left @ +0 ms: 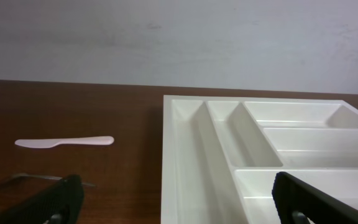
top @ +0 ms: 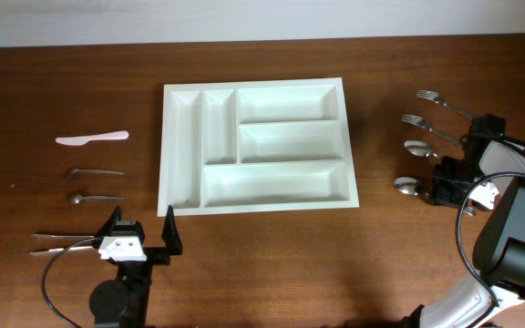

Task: Pack container
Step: 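Lower the right gripper and close it on a metal spoon handle, then carry the spoon left and release it in the tray's top compartment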

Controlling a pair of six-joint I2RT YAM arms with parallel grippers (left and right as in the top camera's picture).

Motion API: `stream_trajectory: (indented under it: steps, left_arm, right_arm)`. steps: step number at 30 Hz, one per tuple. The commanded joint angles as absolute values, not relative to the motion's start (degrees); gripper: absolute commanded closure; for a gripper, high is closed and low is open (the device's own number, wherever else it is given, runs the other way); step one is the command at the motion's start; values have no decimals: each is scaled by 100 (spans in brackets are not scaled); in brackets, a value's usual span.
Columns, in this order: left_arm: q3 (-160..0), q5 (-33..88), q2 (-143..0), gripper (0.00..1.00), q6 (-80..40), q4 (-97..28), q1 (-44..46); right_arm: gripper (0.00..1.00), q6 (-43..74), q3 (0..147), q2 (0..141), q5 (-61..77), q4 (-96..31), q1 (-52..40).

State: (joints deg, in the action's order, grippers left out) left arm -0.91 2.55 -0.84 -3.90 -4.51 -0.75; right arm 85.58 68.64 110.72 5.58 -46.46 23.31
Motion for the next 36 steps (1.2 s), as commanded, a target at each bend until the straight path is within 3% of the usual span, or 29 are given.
stream_trajectory:
  steps: [1, 15, 23, 30, 36]
  left_arm:
    - [-54, 250, -34, 1, -298, -451, -80]
    - [-54, 250, -34, 1, -298, -454, -80]
    - [-54, 250, -34, 1, -298, -454, -80]
    - [-54, 250, -34, 1, -298, -454, -80]
    - [-54, 250, -34, 1, -298, -454, -80]
  right_arm:
    - [62, 8641, 6692, 11483, 725, -4606, 2279]
    - [62, 8641, 6689, 11483, 596, -4775, 2287]
    - [74, 8576, 6692, 11483, 596, -4801, 2287]
    - [75, 8311, 6696, 11480, 591, -4788, 2287]
    - [93, 7972, 6698, 11480, 534, -4755, 2287]
